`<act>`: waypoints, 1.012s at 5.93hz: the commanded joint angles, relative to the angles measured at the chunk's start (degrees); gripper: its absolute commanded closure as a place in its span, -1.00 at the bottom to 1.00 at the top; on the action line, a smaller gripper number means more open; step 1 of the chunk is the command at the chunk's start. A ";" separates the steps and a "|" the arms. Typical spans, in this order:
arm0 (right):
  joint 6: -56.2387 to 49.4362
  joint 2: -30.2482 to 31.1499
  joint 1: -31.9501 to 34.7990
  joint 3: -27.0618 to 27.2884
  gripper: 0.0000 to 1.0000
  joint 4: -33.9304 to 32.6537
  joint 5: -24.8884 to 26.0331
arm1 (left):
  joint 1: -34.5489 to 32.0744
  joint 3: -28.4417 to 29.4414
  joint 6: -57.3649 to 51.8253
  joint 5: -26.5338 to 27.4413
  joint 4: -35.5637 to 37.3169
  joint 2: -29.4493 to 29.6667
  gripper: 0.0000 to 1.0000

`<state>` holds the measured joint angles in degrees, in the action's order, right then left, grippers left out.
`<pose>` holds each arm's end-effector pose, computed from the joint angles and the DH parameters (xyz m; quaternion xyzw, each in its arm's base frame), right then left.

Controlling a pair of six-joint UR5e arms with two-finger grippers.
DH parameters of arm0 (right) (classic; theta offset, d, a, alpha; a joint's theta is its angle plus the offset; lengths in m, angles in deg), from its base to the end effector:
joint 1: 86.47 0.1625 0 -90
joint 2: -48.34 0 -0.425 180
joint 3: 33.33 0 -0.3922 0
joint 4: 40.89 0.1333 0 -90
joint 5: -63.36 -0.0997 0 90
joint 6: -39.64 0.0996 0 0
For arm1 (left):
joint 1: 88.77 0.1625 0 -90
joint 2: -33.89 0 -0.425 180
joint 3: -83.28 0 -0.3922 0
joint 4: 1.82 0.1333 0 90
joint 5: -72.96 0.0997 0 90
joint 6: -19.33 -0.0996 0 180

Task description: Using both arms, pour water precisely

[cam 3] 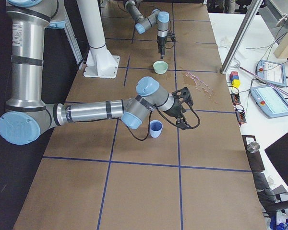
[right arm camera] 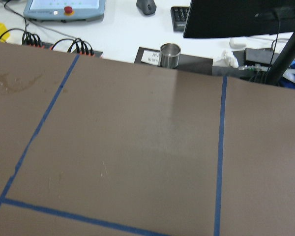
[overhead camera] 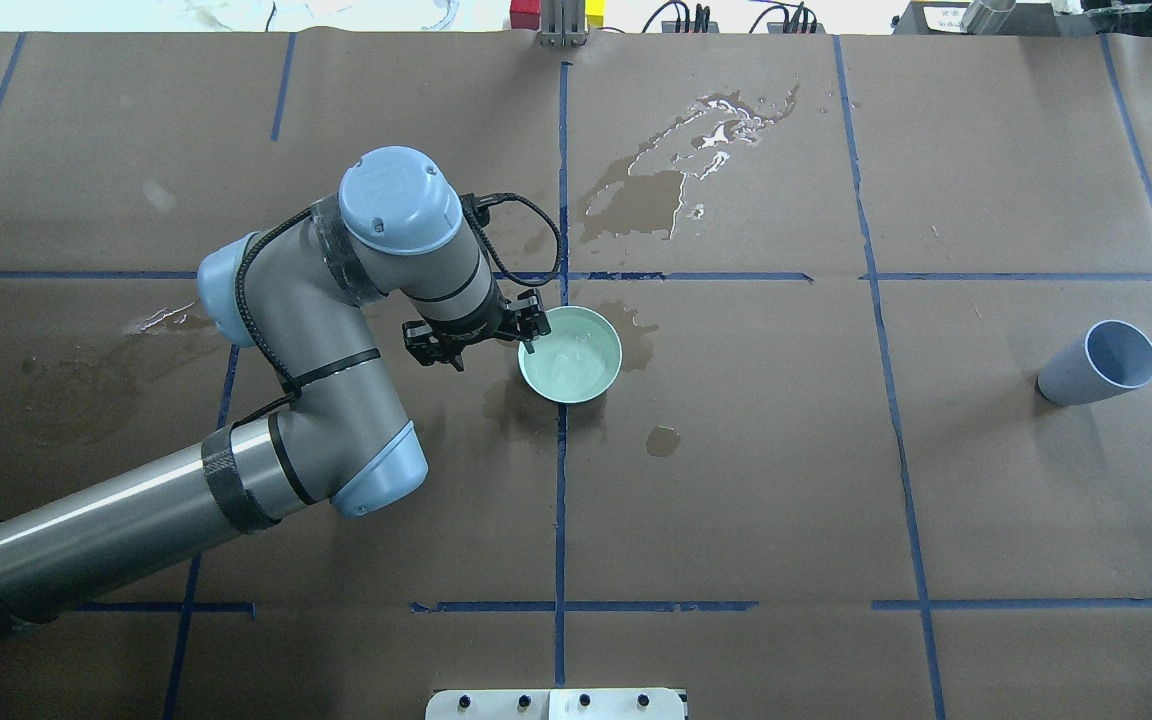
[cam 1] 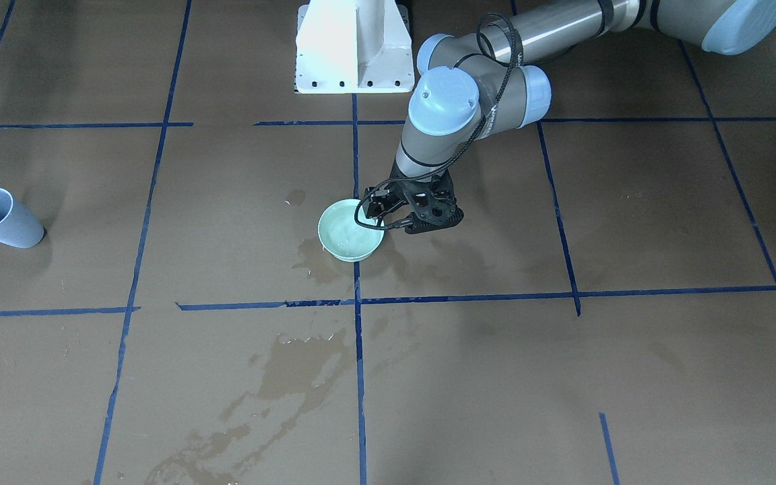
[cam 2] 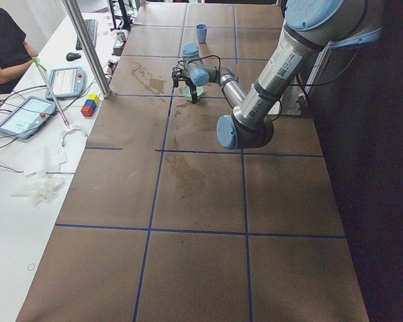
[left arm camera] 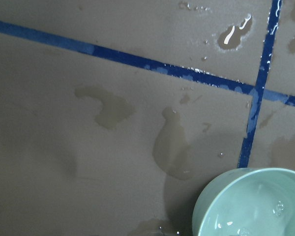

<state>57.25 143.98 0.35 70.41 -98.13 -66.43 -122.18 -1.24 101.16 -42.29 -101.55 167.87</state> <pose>0.0433 -0.4751 0.5228 0.2653 -0.3729 -0.0072 0.8891 0.5641 -0.4809 0.2098 -0.0450 0.4435 -0.1075 0.8887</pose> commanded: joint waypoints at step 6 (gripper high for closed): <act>-39.58 -2.66 6.61 3.40 -1.00 -32.94 -9.26 | 2.73 5.60 0.52 0.37 -6.00 1.54 0.33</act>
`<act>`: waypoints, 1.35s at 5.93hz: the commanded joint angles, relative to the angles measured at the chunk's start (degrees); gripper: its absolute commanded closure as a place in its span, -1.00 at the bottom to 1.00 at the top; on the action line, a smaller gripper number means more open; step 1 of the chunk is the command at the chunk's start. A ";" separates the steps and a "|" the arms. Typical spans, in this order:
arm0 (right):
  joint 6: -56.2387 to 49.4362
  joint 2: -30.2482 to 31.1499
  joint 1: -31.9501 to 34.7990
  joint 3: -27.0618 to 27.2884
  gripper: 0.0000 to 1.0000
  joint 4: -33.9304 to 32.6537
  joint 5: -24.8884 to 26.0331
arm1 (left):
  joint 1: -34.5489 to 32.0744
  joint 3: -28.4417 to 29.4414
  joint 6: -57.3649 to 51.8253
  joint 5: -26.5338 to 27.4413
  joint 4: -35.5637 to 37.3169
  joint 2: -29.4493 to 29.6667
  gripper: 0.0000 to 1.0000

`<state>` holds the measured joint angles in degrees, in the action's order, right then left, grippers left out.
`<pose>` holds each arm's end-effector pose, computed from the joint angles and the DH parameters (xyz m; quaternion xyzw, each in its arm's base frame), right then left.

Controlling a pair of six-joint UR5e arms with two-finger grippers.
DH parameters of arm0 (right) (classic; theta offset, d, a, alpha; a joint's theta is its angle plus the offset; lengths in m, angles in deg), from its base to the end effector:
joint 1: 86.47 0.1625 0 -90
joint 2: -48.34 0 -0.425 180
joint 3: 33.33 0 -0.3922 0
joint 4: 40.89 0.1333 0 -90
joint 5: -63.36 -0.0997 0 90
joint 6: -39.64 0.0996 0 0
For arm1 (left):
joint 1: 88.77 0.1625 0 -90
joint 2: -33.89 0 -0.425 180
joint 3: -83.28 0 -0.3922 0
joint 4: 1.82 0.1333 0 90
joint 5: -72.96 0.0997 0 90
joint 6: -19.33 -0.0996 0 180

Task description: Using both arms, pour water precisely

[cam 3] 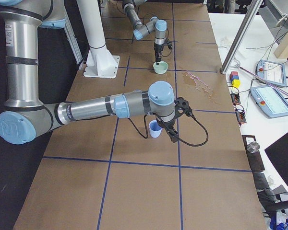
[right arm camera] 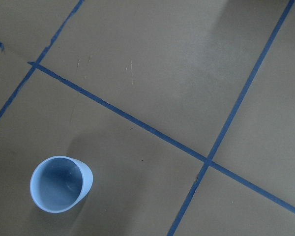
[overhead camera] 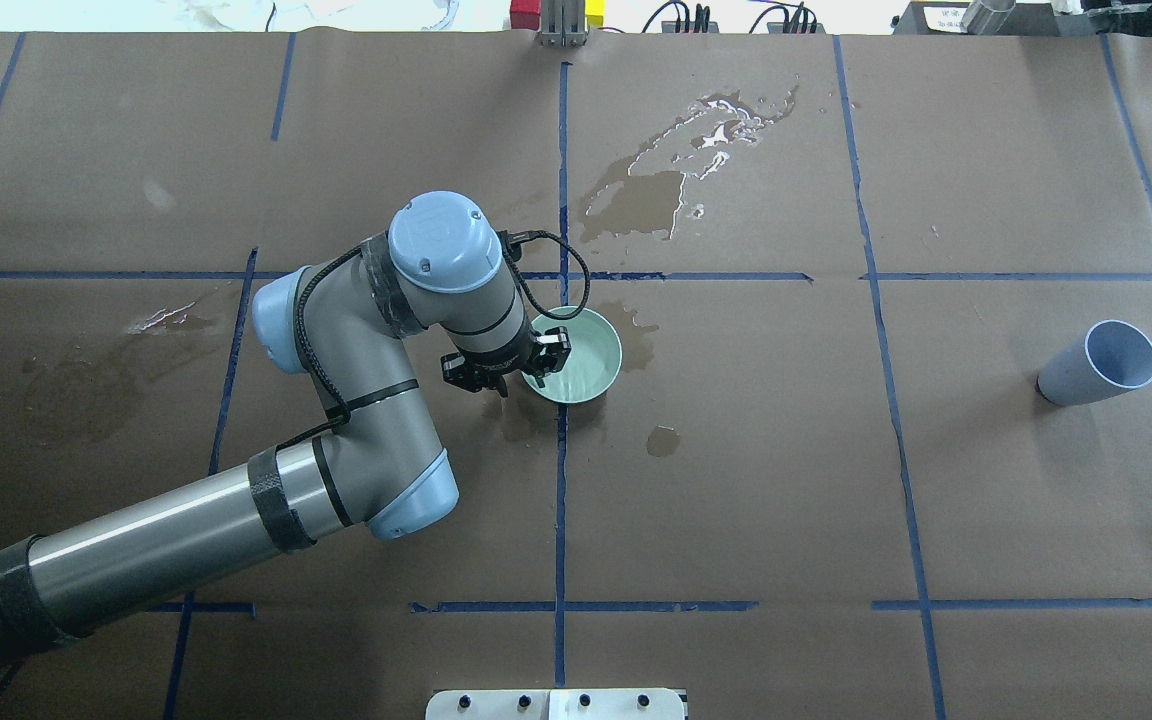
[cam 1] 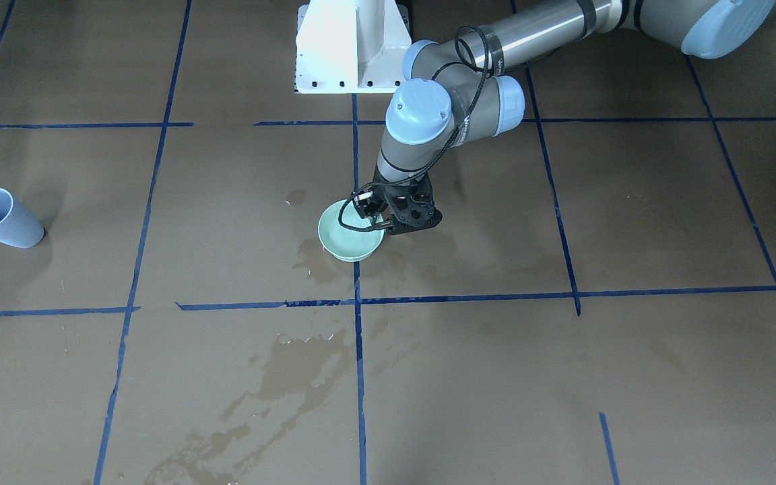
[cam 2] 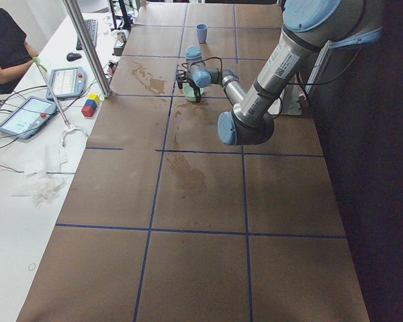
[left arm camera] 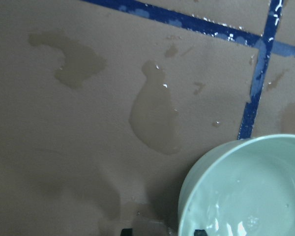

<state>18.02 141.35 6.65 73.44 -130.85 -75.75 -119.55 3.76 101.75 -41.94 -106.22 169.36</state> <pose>0.0836 -0.4671 0.5332 0.1951 -0.3796 -0.1944 0.8832 0.6043 -0.4663 0.2188 -0.0510 0.4497 -0.0902 0.8872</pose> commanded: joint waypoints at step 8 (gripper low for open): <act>-0.35 0.59 1.72 2.04 -1.00 -0.22 -0.47 | -4.55 -13.10 -6.46 -0.59 -1.25 -11.17 1.00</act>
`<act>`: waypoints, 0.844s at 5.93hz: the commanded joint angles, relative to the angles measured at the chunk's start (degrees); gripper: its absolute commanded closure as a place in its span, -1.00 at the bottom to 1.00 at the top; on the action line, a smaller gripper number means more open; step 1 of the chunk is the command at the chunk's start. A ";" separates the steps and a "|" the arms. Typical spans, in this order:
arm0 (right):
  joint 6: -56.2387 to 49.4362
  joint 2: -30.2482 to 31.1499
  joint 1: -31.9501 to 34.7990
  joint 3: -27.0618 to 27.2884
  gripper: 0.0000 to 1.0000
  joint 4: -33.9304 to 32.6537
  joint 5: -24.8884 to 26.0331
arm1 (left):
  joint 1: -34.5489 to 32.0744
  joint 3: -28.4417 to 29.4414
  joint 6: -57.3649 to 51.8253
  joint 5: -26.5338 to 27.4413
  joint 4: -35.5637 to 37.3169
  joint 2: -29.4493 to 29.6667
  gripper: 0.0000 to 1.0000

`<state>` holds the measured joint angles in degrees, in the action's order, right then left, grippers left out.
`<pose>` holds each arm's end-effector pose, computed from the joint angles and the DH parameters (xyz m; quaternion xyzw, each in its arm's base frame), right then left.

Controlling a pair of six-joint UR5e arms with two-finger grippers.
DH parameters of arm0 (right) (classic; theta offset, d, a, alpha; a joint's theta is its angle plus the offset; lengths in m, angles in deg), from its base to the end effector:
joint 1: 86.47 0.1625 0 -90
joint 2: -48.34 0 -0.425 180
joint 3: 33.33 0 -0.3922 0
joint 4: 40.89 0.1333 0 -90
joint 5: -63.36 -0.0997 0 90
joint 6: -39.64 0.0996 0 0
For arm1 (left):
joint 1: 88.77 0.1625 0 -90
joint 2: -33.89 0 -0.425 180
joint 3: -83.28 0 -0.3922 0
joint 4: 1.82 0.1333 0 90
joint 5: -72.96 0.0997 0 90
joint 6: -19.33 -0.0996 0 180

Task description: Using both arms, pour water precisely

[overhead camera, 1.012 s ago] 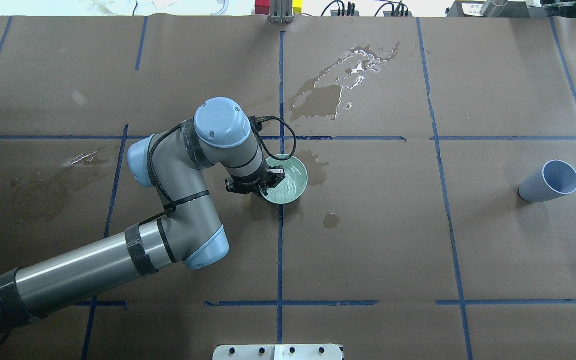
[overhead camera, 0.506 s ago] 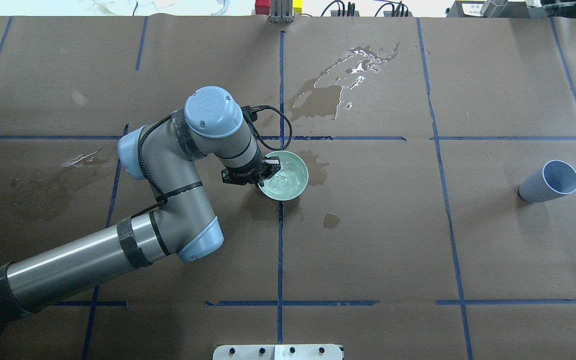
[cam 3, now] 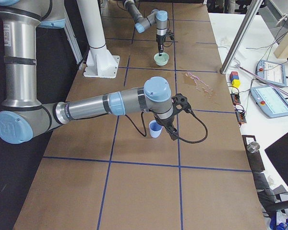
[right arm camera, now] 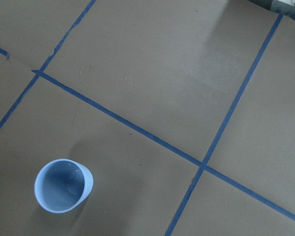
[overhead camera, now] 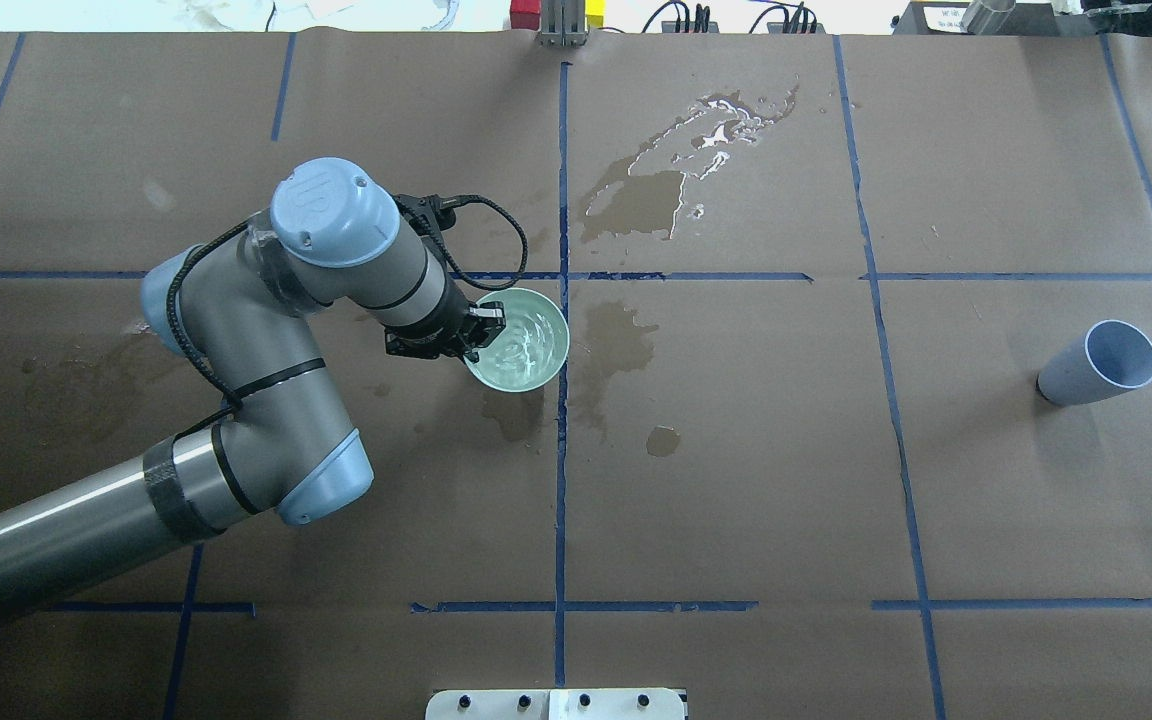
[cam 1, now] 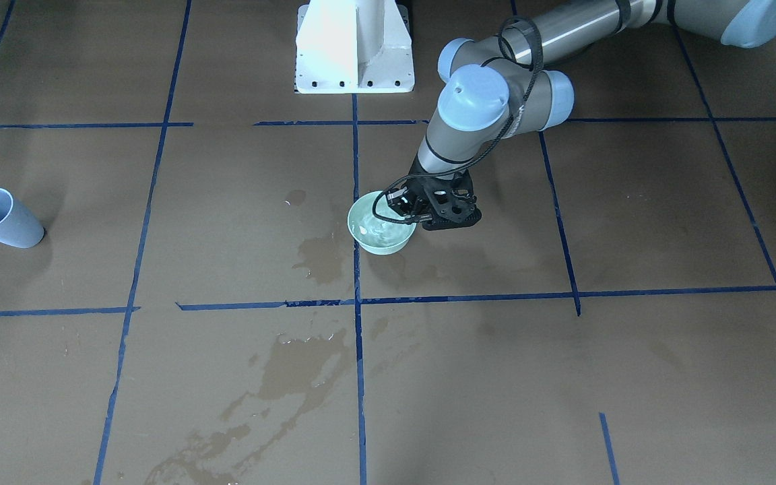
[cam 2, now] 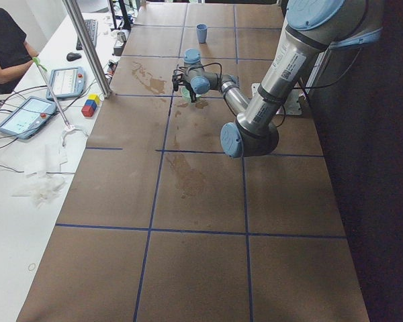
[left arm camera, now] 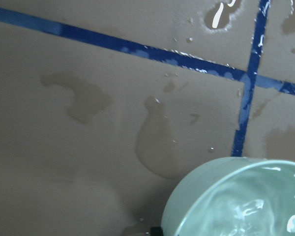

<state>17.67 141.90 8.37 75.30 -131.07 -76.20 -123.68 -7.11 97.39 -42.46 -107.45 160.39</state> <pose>0.0965 -0.4588 0.5215 0.2108 -0.3770 -0.1878 0.8821 0.5210 -0.4740 0.2443 -0.0095 0.4745 -0.0788 0.8767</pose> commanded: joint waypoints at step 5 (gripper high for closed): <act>0.00 0.21 0.09 0.62 -1.00 0.00 0.08 | -7.08 -9.00 -11.33 -8.75 -0.19 -13.54 1.00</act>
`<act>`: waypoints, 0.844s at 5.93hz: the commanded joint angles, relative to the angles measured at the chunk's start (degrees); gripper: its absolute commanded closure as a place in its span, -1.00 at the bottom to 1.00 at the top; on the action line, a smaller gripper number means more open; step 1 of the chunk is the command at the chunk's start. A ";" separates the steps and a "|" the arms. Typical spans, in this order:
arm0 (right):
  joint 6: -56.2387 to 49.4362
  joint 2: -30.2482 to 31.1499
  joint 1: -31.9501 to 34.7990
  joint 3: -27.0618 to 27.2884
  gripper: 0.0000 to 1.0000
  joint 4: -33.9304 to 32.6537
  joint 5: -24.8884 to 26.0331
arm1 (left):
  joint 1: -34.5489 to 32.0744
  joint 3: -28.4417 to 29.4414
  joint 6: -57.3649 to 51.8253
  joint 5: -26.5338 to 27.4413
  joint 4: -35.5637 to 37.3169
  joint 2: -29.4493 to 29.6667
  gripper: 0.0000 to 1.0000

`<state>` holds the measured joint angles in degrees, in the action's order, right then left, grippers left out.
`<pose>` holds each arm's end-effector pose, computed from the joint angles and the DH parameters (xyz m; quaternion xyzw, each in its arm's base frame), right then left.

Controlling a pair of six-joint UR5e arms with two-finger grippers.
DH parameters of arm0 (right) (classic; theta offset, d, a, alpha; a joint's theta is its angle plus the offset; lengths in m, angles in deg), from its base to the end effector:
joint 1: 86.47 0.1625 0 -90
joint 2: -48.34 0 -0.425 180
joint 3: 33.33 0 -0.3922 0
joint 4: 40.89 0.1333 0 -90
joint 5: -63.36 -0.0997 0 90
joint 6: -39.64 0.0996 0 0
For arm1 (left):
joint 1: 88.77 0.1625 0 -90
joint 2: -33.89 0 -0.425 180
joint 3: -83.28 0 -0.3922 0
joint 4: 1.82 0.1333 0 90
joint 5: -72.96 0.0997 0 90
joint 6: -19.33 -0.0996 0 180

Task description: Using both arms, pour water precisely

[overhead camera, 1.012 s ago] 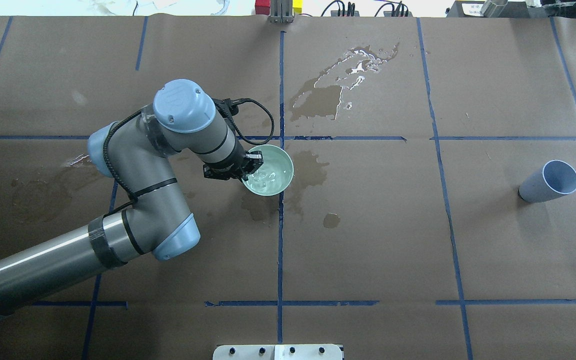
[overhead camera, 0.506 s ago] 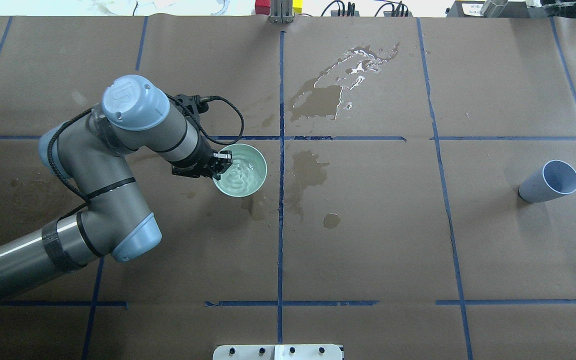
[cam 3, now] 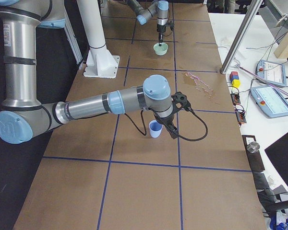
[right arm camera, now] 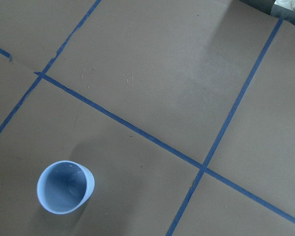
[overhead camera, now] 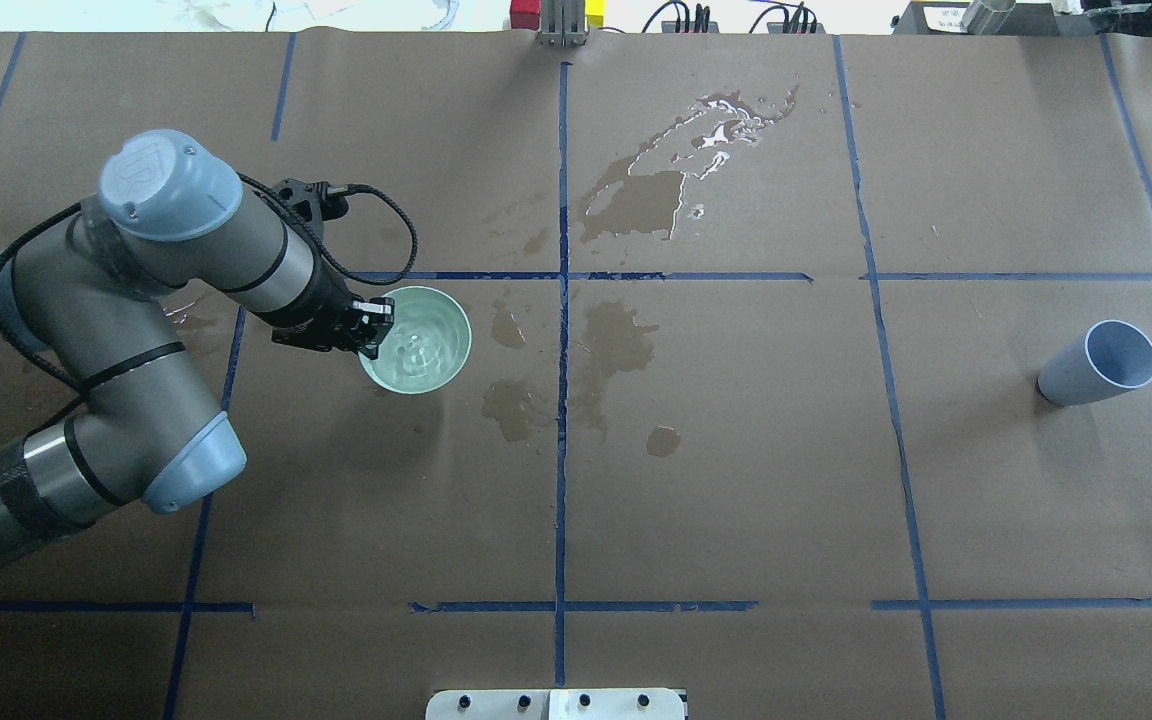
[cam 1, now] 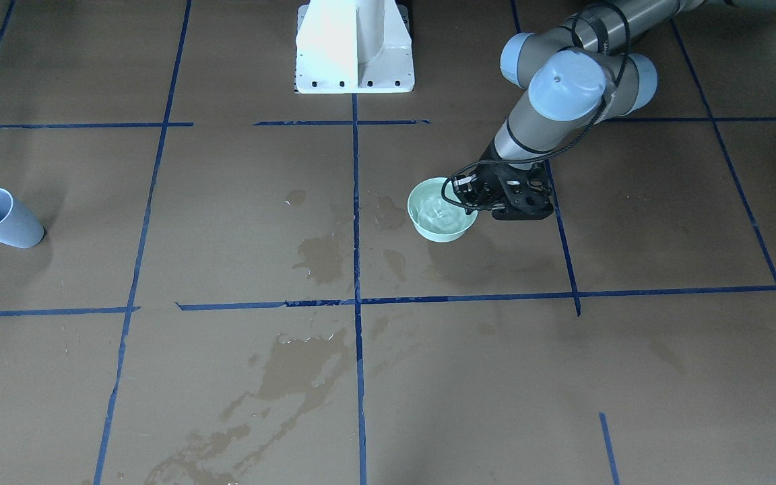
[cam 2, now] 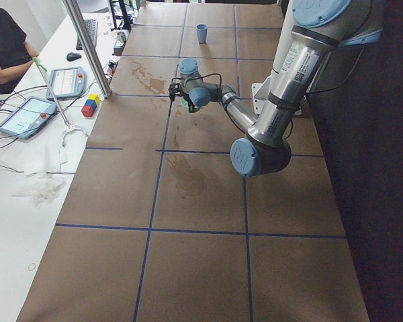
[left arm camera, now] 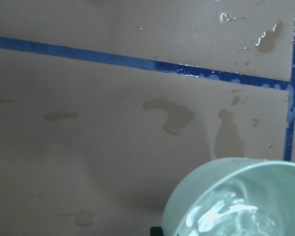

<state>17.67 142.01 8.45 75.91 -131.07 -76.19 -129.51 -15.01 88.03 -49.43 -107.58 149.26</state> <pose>0.0971 -0.4572 0.5172 0.2148 -0.3756 -0.1889 0.8815 0.4307 -0.4765 0.3081 -0.0103 0.4746 -0.0324 0.8795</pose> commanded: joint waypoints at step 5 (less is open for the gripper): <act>0.00 -0.07 -0.09 -0.08 -1.00 0.00 0.50 | -9.52 -2.17 -15.40 -11.36 -7.70 -16.20 1.00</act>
<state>17.67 142.00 8.37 75.84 -131.06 -75.71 -137.29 -17.27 75.39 -58.80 -113.84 135.45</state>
